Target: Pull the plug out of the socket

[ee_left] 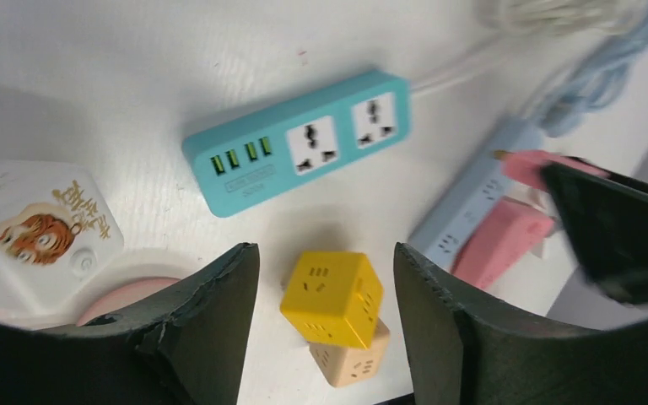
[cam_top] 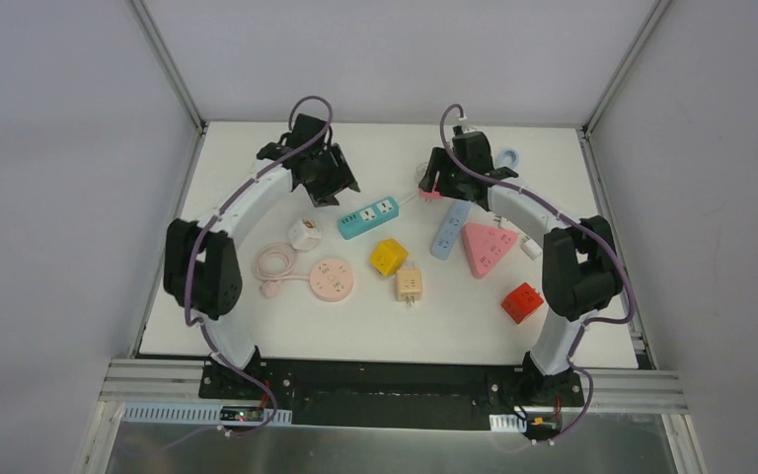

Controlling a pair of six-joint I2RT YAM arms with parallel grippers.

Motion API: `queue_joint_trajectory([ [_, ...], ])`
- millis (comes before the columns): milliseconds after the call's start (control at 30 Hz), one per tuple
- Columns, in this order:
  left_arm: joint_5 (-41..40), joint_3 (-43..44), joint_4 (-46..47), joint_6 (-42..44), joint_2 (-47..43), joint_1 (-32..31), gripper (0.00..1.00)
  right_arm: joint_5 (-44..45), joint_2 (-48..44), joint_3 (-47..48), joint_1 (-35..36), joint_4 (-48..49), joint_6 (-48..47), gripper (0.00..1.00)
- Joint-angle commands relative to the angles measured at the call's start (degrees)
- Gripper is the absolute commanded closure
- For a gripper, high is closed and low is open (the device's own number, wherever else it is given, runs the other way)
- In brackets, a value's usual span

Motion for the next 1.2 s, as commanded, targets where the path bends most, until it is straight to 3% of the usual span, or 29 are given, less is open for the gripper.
queue_joint_trajectory([
  [0,-4.5,-0.8,2.3,4.4,-14.5,0.3,0.37,-3.3,-2.5,-1.8,0.6,-4.1,6.3,0.58],
  [233,-12.0,-8.7,0.5,9.9,-30.9,0.3,0.22,-7.1,1.1,-1.9,0.6,-6.2,10.7,0.51],
  [367,-15.6,-12.5,-2.8,13.0,-39.5,0.2,0.02,-6.9,4.3,0.1,0.6,-8.7,11.8,0.45],
  [567,-20.1,-17.4,-6.7,14.9,-49.7,0.3,0.01,-4.4,7.9,1.9,0.5,-11.4,13.1,0.38],
  [800,-22.0,-19.5,-11.4,15.1,-55.5,0.3,0.01,-3.6,10.7,6.2,0.6,-12.9,13.0,0.13],
  [1000,-21.3,-19.2,-16.4,16.8,-57.8,0.3,0.01,-4.3,7.5,6.1,0.5,-10.8,9.7,0.07],
  [1167,-19.6,-20.3,-19.1,17.9,-61.2,0.3,0.01,-1.2,-1.5,0.1,0.5,-7.2,8.4,0.06],
])
